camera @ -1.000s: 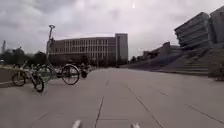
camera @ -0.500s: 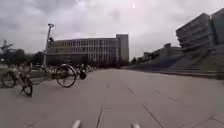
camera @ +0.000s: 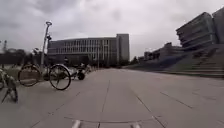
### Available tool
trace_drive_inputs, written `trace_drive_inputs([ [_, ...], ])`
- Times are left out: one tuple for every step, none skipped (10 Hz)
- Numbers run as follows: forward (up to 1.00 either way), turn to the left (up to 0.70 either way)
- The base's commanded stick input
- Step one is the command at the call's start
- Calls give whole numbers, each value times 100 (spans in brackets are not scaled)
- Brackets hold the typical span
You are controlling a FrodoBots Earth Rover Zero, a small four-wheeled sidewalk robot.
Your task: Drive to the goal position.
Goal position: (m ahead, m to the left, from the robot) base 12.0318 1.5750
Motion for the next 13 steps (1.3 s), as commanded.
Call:
trace_drive_inputs([
  [85,0],
  [85,0],
  [85,0],
  [85,0],
  [85,0],
  [85,0],
  [85,0],
  [85,0],
  [85,0],
  [85,0],
  [85,0],
  [85,0],
  [85,0],
])
